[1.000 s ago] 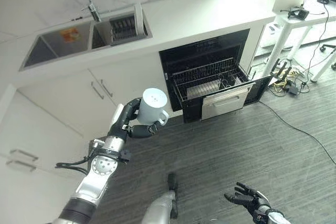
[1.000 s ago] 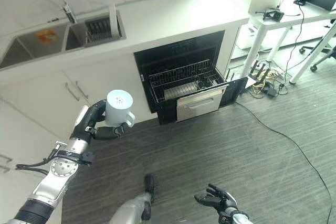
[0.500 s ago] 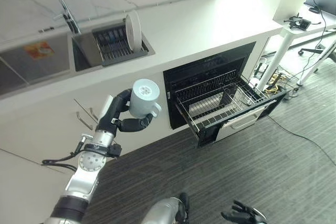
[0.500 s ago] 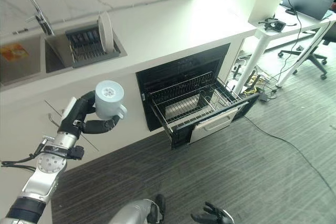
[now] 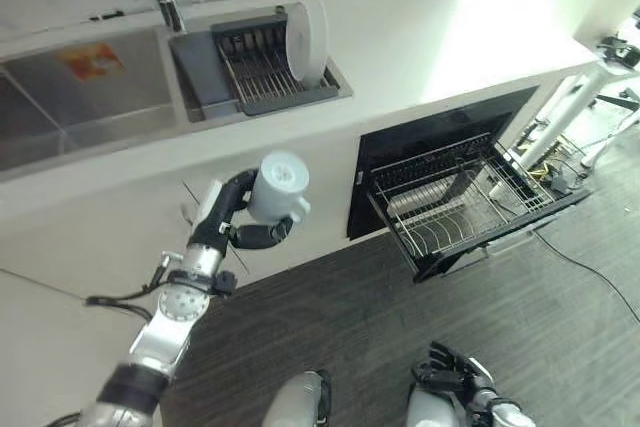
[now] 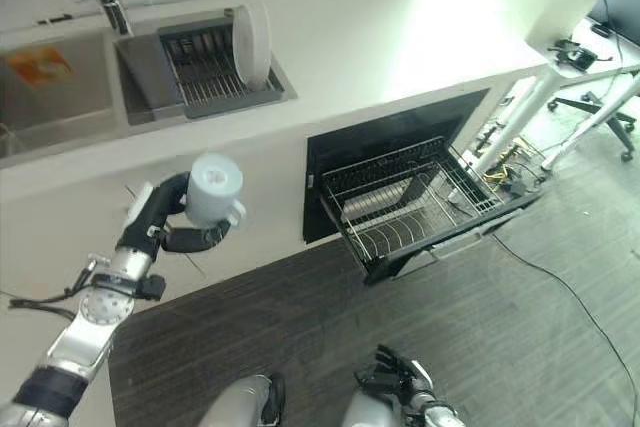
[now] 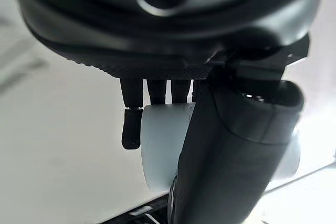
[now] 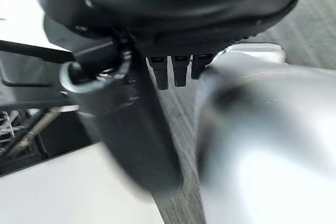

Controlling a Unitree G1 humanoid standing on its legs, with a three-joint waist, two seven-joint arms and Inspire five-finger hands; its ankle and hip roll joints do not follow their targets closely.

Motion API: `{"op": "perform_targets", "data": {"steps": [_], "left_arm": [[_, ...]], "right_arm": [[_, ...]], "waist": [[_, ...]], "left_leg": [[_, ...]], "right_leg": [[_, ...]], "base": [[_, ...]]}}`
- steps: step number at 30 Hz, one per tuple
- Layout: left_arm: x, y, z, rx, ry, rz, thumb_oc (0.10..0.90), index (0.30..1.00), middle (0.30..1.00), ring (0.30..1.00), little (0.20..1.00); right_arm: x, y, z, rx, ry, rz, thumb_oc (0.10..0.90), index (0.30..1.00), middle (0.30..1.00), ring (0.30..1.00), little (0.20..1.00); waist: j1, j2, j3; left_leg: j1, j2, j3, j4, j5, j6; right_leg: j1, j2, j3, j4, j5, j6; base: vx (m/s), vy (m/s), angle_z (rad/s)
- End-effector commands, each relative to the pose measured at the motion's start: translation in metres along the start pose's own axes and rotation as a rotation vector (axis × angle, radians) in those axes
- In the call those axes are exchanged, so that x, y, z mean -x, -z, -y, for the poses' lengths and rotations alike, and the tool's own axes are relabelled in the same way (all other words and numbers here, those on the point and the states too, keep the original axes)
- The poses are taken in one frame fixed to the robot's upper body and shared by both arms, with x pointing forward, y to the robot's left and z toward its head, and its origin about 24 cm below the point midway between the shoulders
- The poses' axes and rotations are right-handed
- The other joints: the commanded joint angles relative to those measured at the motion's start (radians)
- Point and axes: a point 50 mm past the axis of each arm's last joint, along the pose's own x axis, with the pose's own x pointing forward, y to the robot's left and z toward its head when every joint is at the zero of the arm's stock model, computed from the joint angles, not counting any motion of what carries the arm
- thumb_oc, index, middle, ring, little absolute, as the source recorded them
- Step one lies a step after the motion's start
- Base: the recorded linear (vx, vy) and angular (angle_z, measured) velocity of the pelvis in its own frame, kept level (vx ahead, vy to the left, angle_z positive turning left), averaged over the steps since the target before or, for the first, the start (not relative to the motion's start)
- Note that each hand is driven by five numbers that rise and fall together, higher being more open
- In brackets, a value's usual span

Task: Place the dishes in the dishwasher.

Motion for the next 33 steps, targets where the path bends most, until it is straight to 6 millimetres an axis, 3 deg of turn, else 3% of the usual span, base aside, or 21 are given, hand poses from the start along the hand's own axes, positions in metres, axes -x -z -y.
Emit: {"op": "perform_targets", "data": {"steps": [1, 3, 4, 6, 8, 9, 10, 11, 13, 15, 21, 33], "left_arm": [[-0.015, -0.065, -0.014, 0.014, -0.111, 0.331, 0.400, 0.300, 0.300, 0.300, 0.300], [-0.012, -0.063, -0.012, 0.042, -0.122, 0.306, 0.400, 0.300, 0.300, 0.300, 0.300], [-0.006, -0.064, -0.010, 0.078, -0.147, 0.310, 0.400, 0.300, 0.300, 0.300, 0.300], [-0.005, -0.066, -0.010, 0.079, -0.149, 0.318, 0.400, 0.300, 0.300, 0.300, 0.300], [-0.006, -0.069, -0.006, 0.075, -0.119, 0.340, 0.400, 0.300, 0.300, 0.300, 0.300], [-0.011, -0.074, -0.003, 0.081, -0.085, 0.370, 0.400, 0.300, 0.300, 0.300, 0.300], [-0.017, -0.078, -0.002, 0.086, -0.083, 0.380, 0.400, 0.300, 0.300, 0.300, 0.300], [-0.018, -0.079, -0.001, 0.086, -0.083, 0.381, 0.400, 0.300, 0.300, 0.300, 0.300], [-0.021, -0.080, -0.004, 0.074, -0.099, 0.369, 0.400, 0.300, 0.300, 0.300, 0.300], [-0.018, -0.077, -0.009, 0.065, -0.105, 0.352, 0.400, 0.300, 0.300, 0.300, 0.300], [-0.015, -0.071, -0.015, 0.068, -0.114, 0.327, 0.400, 0.300, 0.300, 0.300, 0.300], [-0.012, -0.070, -0.017, 0.088, -0.154, 0.329, 0.400, 0.300, 0.300, 0.300, 0.300]], "right_arm": [[0.002, -0.008, 0.004, 0.055, -0.033, 0.046, 0.800, 0.900, 0.900, 0.900, 0.900], [0.001, -0.010, 0.006, 0.091, -0.035, 0.032, 0.800, 0.900, 0.900, 0.900, 0.900], [-0.001, -0.021, 0.010, 0.134, -0.035, 0.040, 0.800, 0.900, 0.900, 0.900, 0.900], [-0.001, -0.025, 0.014, 0.139, -0.024, 0.044, 0.800, 0.900, 0.900, 0.900, 0.900], [0.002, -0.023, 0.020, 0.093, 0.008, 0.050, 0.800, 0.900, 0.900, 0.900, 0.900], [0.005, -0.020, 0.024, 0.042, 0.040, 0.060, 0.800, 0.900, 0.900, 0.900, 0.900], [0.006, -0.018, 0.026, 0.033, 0.054, 0.062, 0.800, 0.900, 0.900, 0.900, 0.900], [0.006, -0.018, 0.026, 0.033, 0.055, 0.061, 0.800, 0.900, 0.900, 0.900, 0.900], [0.006, -0.014, 0.025, 0.035, 0.050, 0.041, 0.800, 0.900, 0.900, 0.900, 0.900], [0.005, -0.010, 0.023, 0.031, 0.042, 0.024, 0.800, 0.900, 0.900, 0.900, 0.900], [0.001, -0.007, 0.002, 0.111, -0.043, 0.027, 0.800, 0.900, 0.900, 0.900, 0.900], [0.001, -0.016, 0.008, 0.155, -0.061, 0.026, 0.800, 0.900, 0.900, 0.900, 0.900]], "waist": [[-0.031, 0.048, -0.065], [-0.022, 0.041, -0.069], [-0.017, 0.046, -0.066], [-0.021, 0.052, -0.064], [-0.038, 0.057, -0.053], [-0.069, 0.059, -0.055], [-0.086, 0.058, -0.055], [-0.086, 0.057, -0.056], [-0.074, 0.054, -0.066], [-0.068, 0.070, -0.072], [-0.063, 0.089, -0.108], [-0.039, 0.080, -0.093]], "left_leg": [[0.146, 0.098, -0.082, -0.199, -0.002, -0.074], [0.136, 0.152, -0.110, -0.199, 0.022, -0.126], [0.109, 0.217, -0.102, -0.199, 0.060, -0.161], [0.080, 0.246, -0.076, -0.199, 0.086, -0.176], [0.061, 0.282, 0.021, -0.199, 0.117, -0.184], [0.054, 0.314, 0.185, -0.199, 0.140, -0.179], [0.077, 0.281, 0.260, -0.199, 0.124, -0.163], [0.080, 0.271, 0.264, -0.199, 0.121, -0.160], [0.106, 0.176, 0.240, -0.199, 0.076, -0.132], [0.114, 0.152, 0.201, -0.199, 0.057, -0.124], [0.104, 0.148, 0.150, -0.199, 0.038, -0.128], [0.081, 0.180, 0.126, -0.199, 0.088, -0.160]], "right_leg": [[0.132, 0.077, -0.007, -0.102, 0.027, -0.002], [0.152, 0.098, -0.035, -0.102, -0.018, -0.017], [0.138, 0.118, -0.072, -0.102, -0.040, -0.043], [0.134, 0.132, -0.105, -0.102, -0.052, -0.061], [0.146, 0.138, -0.159, -0.102, -0.063, -0.075], [0.148, 0.125, -0.238, -0.102, -0.066, -0.082], [0.155, 0.113, -0.276, -0.102, -0.072, -0.086], [0.155, 0.111, -0.278, -0.102, -0.072, -0.086], [0.146, 0.117, -0.260, -0.102, -0.064, -0.085], [0.142, 0.137, -0.250, -0.102, -0.058, -0.088], [0.145, 0.156, -0.254, -0.102, -0.064, -0.097], [0.153, 0.196, -0.256, -0.102, -0.095, -0.129]], "base": [[0.14, -0.702, 0.71], [0.05, -0.742, 0.92], [-0.11, -0.569, 0.80], [-0.12, -0.370, 0.44], [-0.13, -0.353, 0.64], [-0.21, -0.430, 0.89], [-0.19, -0.309, 1.16], [-0.10, -0.159, 1.91], [-0.03, -0.078, 1.29], [0.02, -0.031, -0.45], [0.03, -0.002, -0.17], [-0.03, -0.079, 0.06]]}}
